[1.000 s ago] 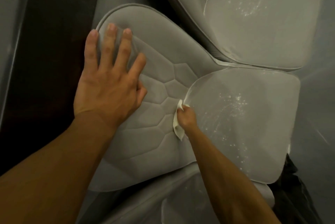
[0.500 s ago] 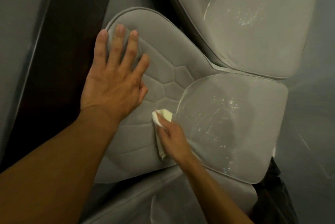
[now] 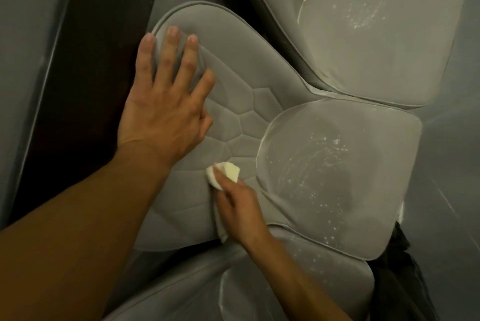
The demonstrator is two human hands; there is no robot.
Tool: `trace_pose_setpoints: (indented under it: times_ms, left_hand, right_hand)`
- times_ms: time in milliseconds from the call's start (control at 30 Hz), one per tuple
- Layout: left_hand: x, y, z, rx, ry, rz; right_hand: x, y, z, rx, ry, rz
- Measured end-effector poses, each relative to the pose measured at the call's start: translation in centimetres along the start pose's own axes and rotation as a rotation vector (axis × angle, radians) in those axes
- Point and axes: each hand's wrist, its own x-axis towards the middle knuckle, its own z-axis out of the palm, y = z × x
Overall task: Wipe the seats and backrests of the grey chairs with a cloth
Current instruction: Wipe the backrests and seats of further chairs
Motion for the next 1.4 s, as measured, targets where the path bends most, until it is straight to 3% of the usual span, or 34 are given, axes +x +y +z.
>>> trace_pose_setpoints:
  times_ms: [67,133,233,467,567,700,800,867,1000,1067,1100,1167,1333,1400]
  left_hand:
    - [-0.1,0.1,-0.1,0.002,-0.003,-0.004]
    - [-0.1,0.0,-0.1,-0.002,-0.006,-0.007]
    - [-0.1,0.0,-0.2,-0.013,0.001,-0.012]
    - [-0.1,0.1,-0.1,-0.035,0.011,-0.014]
    - [-0.2,0.3,0.0,0.006,0.003,-0.013]
    - [-0.1,0.2,0.0,-0.012,0.005,-0.016]
    - [-0.1,0.1,0.0,-0.024,0.007,-0.016]
    - [-0.1,0.1,0.0,-0.015,0.003,-0.022]
    - [-0.1,0.1,0.0,-0.044,0.007,-0.020]
    - [-0.1,0.1,0.1,-0.042,0.012,-0.020]
    - [-0.1,0.1,0.2,-0.043,0.015,-0.019]
    - [0.0,0.0,0.2,-0.032,0.009,-0.014]
    - [0.0,0.1,0.0,-0.015,0.005,-0.016]
    - [0.0,0.1,0.0,-0.009,0.002,-0.017]
  right_hand:
    - [-1.0,-2.3,0.5,0.020,-0.053,-0.100]
    - [-1.0,-2.3,0.5,-0.058,-0.071,-0.075]
    - [0.1,1.6,-0.7,-0.269,-0.077,0.132]
    - [1.5,9.1,-3.0,-0.384,-0.125,0.641]
    - [1.7,7.3,-2.8,-0.384,-0.147,0.592]
    - [-0.5,3.8,-2.9,-0.311,-0.247,0.351]
    - [-2.2,5.3,-3.2,-0.358,-0.247,0.316]
    - [-1.9,6.9,-3.9,-0.388,-0.234,0.438]
    - [-1.2,10.7,-5.1,-0.259,0.011,0.715]
    - [-0.2,12.0,-4.9,-0.212,0.061,0.827]
    - [0.3,11.8,-4.7,-0.232,-0.011,0.841]
    - [1.7,10.2,-4.0,-0.363,-0.073,0.775]
    - [1.1,6.0,-2.4,-0.401,-0.103,0.254]
    - [0.2,5.4,-2.3,-0.374,-0.068,0.127]
